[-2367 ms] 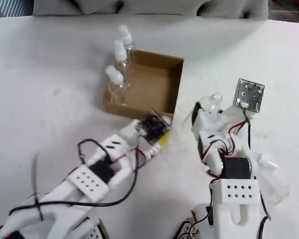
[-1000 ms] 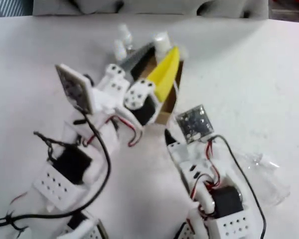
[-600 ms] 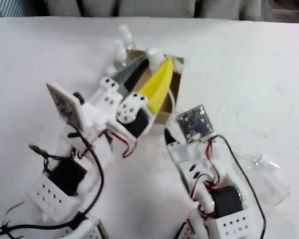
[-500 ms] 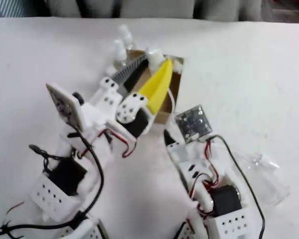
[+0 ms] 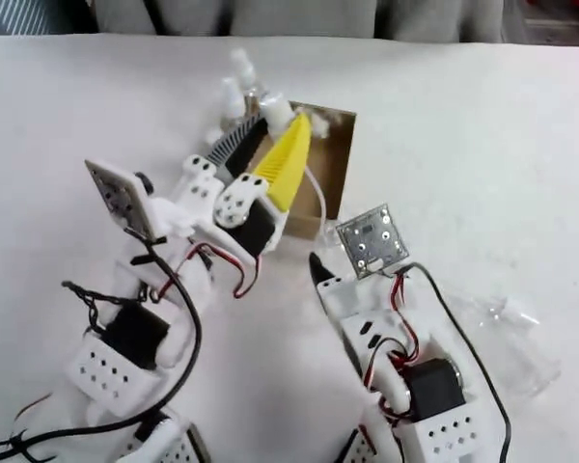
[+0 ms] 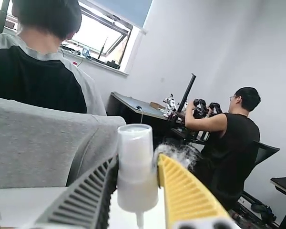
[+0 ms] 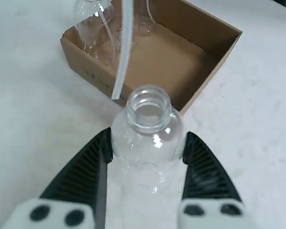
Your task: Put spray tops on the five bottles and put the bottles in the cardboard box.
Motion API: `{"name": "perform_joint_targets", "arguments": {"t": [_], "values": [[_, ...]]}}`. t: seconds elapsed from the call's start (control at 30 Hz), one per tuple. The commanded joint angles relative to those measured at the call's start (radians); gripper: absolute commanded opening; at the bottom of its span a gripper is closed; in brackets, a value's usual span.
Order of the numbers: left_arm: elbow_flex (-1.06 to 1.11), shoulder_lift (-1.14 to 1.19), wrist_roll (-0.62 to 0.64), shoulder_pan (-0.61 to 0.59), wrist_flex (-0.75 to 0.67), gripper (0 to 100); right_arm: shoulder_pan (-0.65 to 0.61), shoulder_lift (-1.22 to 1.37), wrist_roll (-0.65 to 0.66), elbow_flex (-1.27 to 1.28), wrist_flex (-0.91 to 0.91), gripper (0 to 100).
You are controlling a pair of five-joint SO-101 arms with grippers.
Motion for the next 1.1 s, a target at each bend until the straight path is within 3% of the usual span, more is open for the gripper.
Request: {"name": "perform_joint_targets", "arguments": {"t": [0.0, 0.23, 0.4, 0.77, 1.07], "values": [[0.002, -0.027, 0.012, -0.018, -0.066, 2, -0.010, 0.001, -0.011, -0.011, -0.024, 4.3], [-0.029, -0.028, 0.020, -0.039, -0.071, 2, -0.035, 0.007, -0.003, -0.011, -0.024, 4.3], [-0.041, -0.028, 0.147, -0.090, -0.063, 2, -0.051, 0.008, -0.003, 0.002, -0.038, 4.1], [-0.038, -0.028, 0.146, -0.065, -0.006, 2, -0.051, 0.008, -0.008, 0.002, -0.039, 4.1], [0.020, -0.028, 0.144, -0.053, -0.038, 2, -0.050, 0.005, -0.011, 0.002, -0.039, 4.1]]}}
